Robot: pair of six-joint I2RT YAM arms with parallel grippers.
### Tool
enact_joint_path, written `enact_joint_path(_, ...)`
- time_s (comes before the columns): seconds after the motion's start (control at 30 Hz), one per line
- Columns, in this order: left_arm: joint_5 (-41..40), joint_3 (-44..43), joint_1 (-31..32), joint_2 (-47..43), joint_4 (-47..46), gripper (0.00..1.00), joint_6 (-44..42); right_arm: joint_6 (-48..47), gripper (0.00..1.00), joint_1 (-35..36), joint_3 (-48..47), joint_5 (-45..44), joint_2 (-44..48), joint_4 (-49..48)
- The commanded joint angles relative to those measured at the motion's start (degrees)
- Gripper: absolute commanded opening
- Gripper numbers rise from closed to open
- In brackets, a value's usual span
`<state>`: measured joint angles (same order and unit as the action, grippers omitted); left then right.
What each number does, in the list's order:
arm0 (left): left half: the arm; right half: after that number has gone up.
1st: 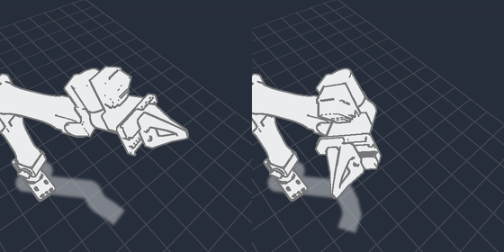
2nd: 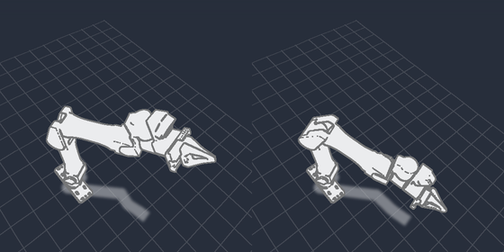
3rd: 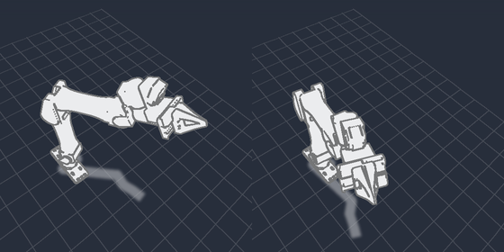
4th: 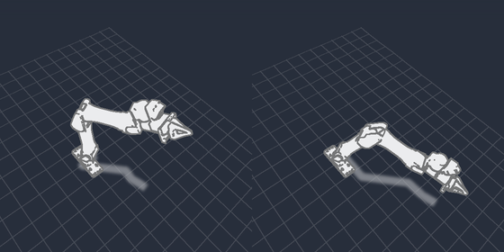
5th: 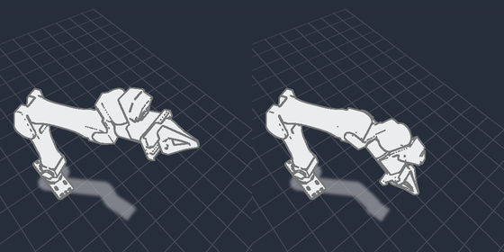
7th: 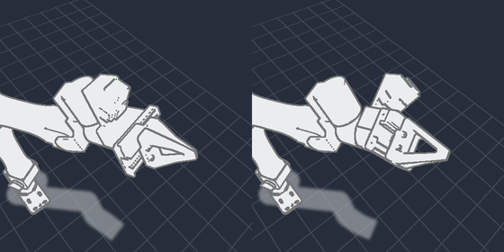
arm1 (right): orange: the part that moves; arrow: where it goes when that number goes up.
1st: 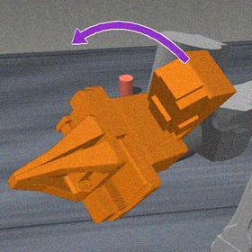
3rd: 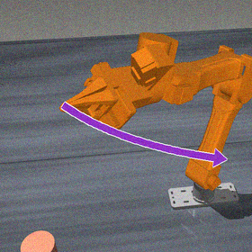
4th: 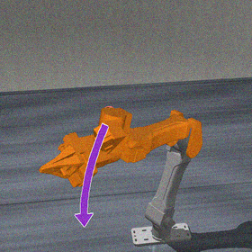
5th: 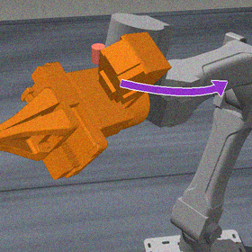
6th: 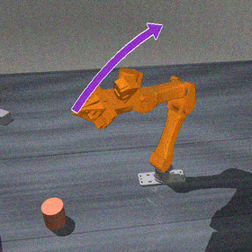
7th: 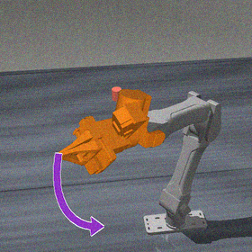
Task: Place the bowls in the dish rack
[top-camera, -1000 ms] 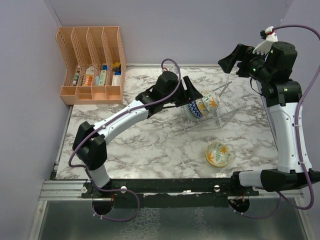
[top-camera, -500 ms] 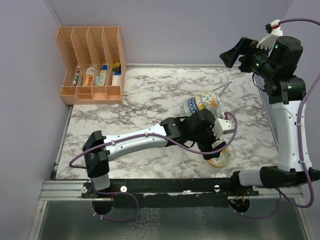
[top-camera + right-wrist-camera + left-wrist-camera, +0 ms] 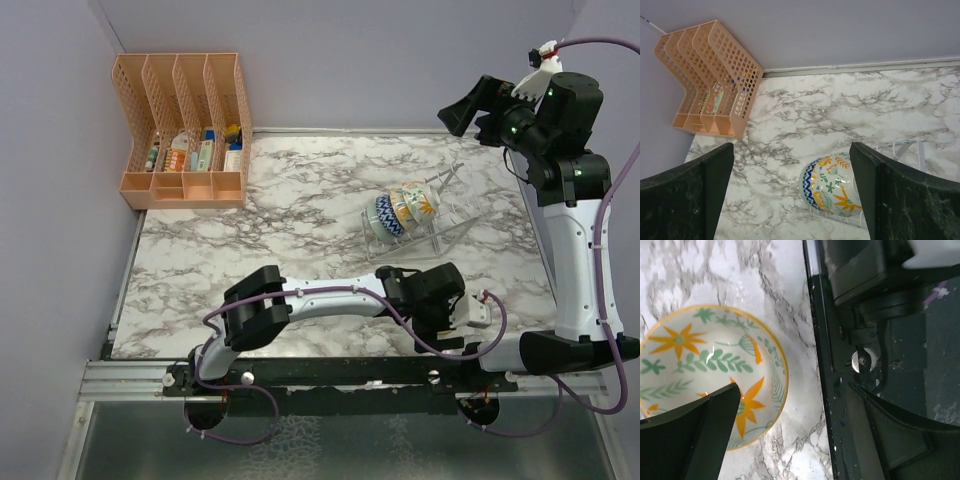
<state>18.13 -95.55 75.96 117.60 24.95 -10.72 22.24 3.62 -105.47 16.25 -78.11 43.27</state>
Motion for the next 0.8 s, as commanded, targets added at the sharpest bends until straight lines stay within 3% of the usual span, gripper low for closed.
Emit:
enact_joint_path(0.0, 2.6, -3.4, 0.0, 2.3, -2.5, 0.89, -2.9, -0.2, 0.98, -0.5, 1.5, 1.5, 0.4, -0.1)
enact_joint_path(0.37, -3.4, -1.5, -0.1, 5.9, -2.9, 0.83, -5.4, -0.6, 0.98, -0.5, 1.9, 1.6, 0.1, -0.3)
enact_joint_path(0.67, -3.1, -2.3, -0.6, 7.1, -0.1, 0.57, -6.1, -0.9, 0.98, -0.5, 2.2, 0.9, 0.4, -0.2)
enact_joint_path(0.77, -3.2, -1.6, -0.9, 5.8, 0.4, 0.44, -6.1, -0.9, 0.98, -0.5, 2.2, 0.7, 0.5, -0.3)
